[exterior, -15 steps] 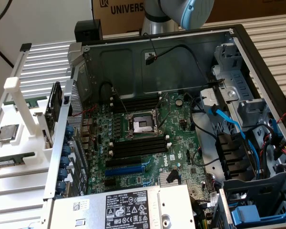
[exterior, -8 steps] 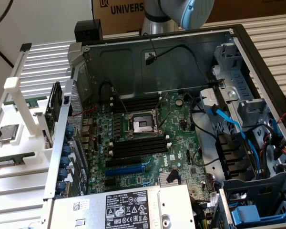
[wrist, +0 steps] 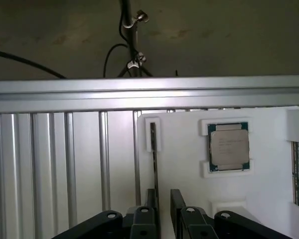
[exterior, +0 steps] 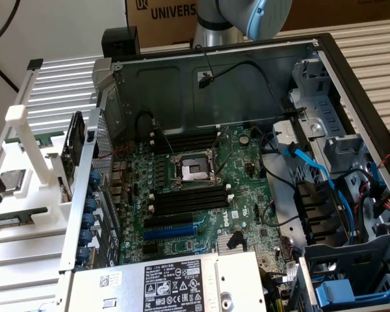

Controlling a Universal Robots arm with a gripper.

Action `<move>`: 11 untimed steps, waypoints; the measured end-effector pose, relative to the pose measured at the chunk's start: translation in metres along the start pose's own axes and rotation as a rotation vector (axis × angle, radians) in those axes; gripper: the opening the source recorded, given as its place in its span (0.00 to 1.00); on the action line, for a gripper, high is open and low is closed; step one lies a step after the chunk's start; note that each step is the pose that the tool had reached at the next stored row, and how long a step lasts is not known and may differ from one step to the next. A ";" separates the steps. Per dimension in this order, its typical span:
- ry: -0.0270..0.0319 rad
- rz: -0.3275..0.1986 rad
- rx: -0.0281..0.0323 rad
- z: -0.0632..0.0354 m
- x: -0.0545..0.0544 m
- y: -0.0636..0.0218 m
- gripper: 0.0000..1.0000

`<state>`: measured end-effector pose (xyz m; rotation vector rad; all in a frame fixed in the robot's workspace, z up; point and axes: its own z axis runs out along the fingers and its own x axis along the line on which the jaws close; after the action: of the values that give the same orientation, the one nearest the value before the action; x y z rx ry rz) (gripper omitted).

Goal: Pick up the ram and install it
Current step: 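Pick up the ram and move it above insertion slot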

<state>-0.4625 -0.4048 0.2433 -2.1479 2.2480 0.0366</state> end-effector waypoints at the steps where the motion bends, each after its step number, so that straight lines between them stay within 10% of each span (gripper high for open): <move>1: 0.0000 0.000 -0.0001 0.0018 0.000 -0.0010 0.26; 11: -0.0072 -0.006 -0.0068 0.0145 0.001 -0.0069 0.26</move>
<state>-0.4555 -0.4051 0.2288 -2.1538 2.2412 0.0519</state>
